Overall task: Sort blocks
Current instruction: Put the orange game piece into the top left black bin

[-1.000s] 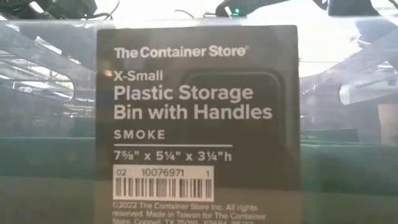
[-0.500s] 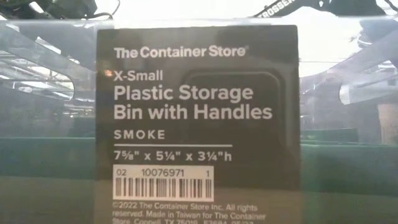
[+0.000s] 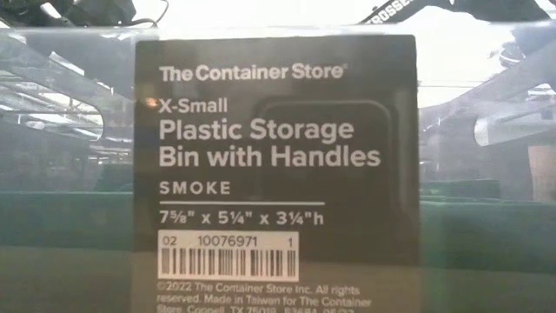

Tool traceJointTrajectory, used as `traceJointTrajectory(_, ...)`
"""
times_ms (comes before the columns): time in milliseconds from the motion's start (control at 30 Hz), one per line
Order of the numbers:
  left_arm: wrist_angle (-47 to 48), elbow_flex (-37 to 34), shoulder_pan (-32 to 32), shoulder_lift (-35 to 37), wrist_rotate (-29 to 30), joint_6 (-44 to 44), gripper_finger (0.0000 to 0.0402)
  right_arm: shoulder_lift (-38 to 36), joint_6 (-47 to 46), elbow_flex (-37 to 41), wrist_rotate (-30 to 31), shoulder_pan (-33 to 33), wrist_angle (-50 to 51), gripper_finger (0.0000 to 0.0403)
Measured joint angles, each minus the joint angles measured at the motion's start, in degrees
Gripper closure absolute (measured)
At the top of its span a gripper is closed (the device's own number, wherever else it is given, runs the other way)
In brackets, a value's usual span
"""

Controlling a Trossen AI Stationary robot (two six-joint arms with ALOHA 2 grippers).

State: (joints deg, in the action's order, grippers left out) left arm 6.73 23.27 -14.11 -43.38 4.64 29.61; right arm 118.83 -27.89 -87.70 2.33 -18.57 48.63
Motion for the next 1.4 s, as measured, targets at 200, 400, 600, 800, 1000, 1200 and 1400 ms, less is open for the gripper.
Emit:
traceJointTrajectory(200,-0.07,0.00,0.00,0.00,0.04,-0.02,0.0132,0.00,-3.79,1.91,-2.27,1.33,-0.06,0.0142)
traceJointTrajectory(400,-0.14,0.00,0.00,0.00,0.09,-0.02,0.0132,0.00,-4.60,4.75,-1.42,2.25,-2.15,0.0162)
traceJointTrajectory(600,-0.18,0.02,0.00,0.00,0.09,-0.02,0.0132,-0.09,-3.84,4.76,-0.85,1.95,-2.29,0.0281)
traceJointTrajectory(800,-0.16,0.00,0.00,0.00,0.11,0.07,0.0132,-0.01,-0.01,3.76,-2.48,1.75,-1.66,0.0285)
traceJointTrajectory(1000,-0.17,0.00,0.00,0.00,0.11,0.09,0.0132,-2.25,4.57,-3.80,-4.11,1.29,-0.30,0.0285)
traceJointTrajectory(1200,-0.16,0.00,0.00,0.00,0.64,0.08,0.0132,-3.11,9.39,-16.89,-3.71,-2.84,-4.46,0.0285)
traceJointTrajectory(1400,-0.13,0.01,0.02,0.00,1.42,0.11,0.0132,0.16,8.91,-27.47,-3.69,-10.61,-8.25,0.0285)
